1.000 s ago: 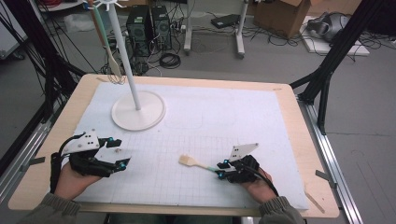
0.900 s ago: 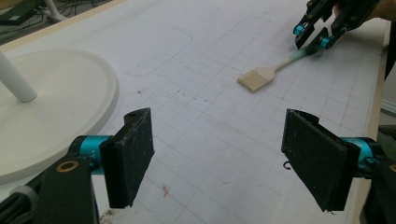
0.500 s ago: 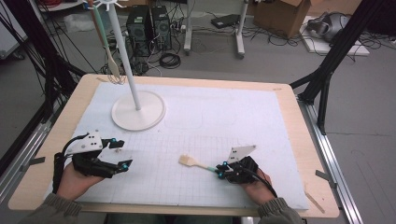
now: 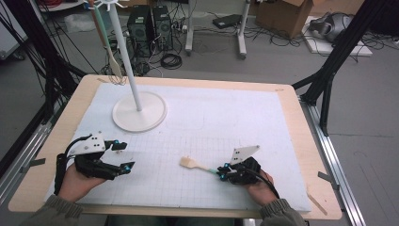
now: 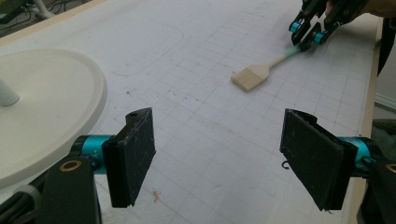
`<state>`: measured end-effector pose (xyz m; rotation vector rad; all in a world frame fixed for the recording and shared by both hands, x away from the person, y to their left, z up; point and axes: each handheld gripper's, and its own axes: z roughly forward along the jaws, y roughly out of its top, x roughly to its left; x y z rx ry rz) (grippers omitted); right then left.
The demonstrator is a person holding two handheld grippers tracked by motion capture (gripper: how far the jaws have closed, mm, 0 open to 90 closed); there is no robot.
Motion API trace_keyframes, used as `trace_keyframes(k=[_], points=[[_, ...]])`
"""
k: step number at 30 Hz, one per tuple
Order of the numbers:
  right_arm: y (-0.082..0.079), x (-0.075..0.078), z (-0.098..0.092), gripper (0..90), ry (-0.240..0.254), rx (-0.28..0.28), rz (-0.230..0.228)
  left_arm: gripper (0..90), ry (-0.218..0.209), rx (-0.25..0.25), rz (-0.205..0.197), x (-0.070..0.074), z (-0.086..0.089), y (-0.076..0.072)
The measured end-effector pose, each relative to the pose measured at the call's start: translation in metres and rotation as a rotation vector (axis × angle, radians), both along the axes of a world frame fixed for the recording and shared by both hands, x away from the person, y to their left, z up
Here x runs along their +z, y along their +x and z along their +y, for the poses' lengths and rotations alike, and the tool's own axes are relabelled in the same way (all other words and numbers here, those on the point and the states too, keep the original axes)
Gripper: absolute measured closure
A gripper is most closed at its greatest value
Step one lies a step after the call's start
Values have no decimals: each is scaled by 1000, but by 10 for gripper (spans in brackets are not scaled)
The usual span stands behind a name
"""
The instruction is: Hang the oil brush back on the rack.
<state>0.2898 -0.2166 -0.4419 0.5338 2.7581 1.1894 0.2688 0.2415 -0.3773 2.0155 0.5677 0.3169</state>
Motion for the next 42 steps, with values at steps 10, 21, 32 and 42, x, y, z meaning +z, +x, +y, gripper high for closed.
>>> trace_keyframes(k=[10, 21, 32, 42], points=[[3, 8, 6, 791, 29, 25, 0, 275, 1, -29, 4, 2, -5, 1], [9, 24, 22, 791, 44, 80, -8, 280, 6, -70, -1, 8, -15, 1], [14, 39, 43, 791, 52, 139, -19, 280, 12, -117, -5, 15, -28, 2], [18, 49, 63, 791, 47, 197, -32, 282, 22, -158, -3, 17, -44, 3]])
